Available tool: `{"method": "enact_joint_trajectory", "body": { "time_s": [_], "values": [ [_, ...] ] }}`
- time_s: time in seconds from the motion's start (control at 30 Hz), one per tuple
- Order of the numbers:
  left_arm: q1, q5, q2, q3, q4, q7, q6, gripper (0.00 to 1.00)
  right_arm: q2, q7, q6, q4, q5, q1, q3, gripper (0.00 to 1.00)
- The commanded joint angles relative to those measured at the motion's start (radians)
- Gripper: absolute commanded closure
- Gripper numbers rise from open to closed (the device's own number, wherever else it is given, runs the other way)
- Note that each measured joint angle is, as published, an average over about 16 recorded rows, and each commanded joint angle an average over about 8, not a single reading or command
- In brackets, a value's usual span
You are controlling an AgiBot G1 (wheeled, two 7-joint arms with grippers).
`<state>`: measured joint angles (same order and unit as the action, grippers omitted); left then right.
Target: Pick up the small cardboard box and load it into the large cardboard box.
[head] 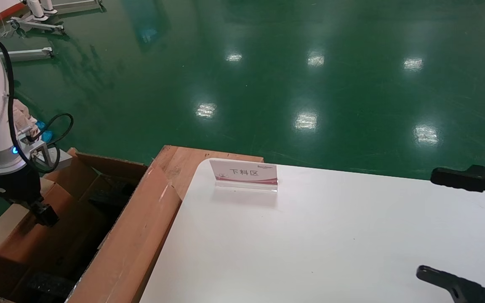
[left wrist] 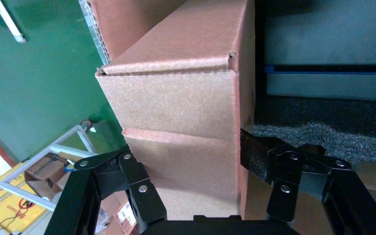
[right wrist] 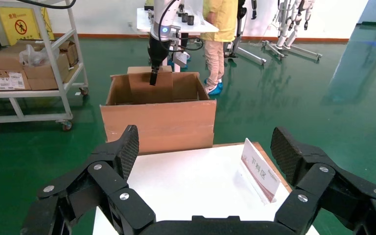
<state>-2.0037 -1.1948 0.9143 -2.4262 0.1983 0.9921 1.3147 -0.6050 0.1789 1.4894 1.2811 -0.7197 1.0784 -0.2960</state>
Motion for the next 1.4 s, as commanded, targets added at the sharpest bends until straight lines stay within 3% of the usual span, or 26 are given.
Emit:
{"method": "enact_joint_trajectory", "body": {
  "time_s": [0.03,0.1,1.1,1.4],
  "values": [
    [0.008,0.004,0.002,0.002,-0.012,-0.009,0.001,0.04,0.000,0.000,0.000,0.000,0.000,0.000,0.000,0.00],
    [0.008,0.004,0.002,0.002,-0.011,-0.008,0.002,0.00,0.000,0.000,0.000,0.000,0.000,0.000,0.000,0.00],
    [-0.008,-0.001,0.000,0.001,0.006,-0.001,0.000,0.00,0.000,0.000,0.000,0.000,0.000,0.000,0.001,0.00],
    [-0.120,0.009,0.021,0.025,0.089,-0.074,-0.060,0.00,0.000,0.000,0.000,-0.001,0.000,0.000,0.000,0.00]
  ]
}}
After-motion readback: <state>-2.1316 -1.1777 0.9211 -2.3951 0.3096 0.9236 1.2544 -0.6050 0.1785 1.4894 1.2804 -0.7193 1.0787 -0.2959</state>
